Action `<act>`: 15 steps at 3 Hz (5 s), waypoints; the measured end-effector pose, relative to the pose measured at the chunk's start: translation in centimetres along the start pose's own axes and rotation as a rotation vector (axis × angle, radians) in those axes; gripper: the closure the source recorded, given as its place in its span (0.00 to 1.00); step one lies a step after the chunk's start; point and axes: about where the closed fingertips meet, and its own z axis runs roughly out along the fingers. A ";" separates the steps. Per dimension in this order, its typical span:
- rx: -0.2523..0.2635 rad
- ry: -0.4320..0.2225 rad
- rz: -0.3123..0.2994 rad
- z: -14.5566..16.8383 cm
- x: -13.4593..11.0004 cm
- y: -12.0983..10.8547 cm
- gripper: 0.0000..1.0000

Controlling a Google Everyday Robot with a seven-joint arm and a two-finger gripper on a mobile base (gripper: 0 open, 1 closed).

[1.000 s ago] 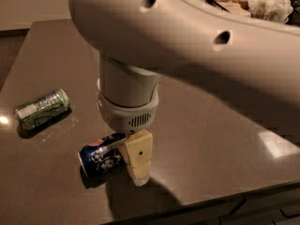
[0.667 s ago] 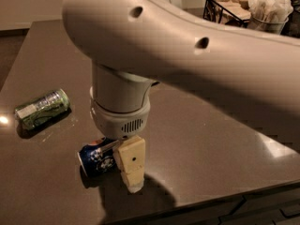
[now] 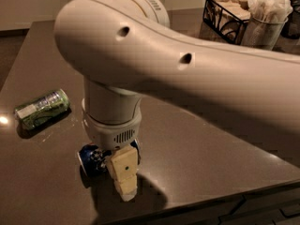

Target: Place pepsi can upright

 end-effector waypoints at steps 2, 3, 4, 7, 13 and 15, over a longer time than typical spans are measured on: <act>-0.030 -0.018 -0.043 1.5 -1.0 -0.4 0.42; -0.049 -0.040 -0.042 1.3 -1.2 -0.7 0.64; -0.064 -0.105 0.000 -1.3 -1.1 -1.6 0.88; 0.010 -0.639 0.229 -9.8 -0.8 -6.1 1.00; 0.292 -1.180 0.526 -11.9 2.0 -7.7 1.00; 0.417 -1.545 0.535 -9.5 1.7 -7.5 1.00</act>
Offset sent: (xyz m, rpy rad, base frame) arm -0.0014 0.0208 -0.0201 -0.0127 0.0627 0.0734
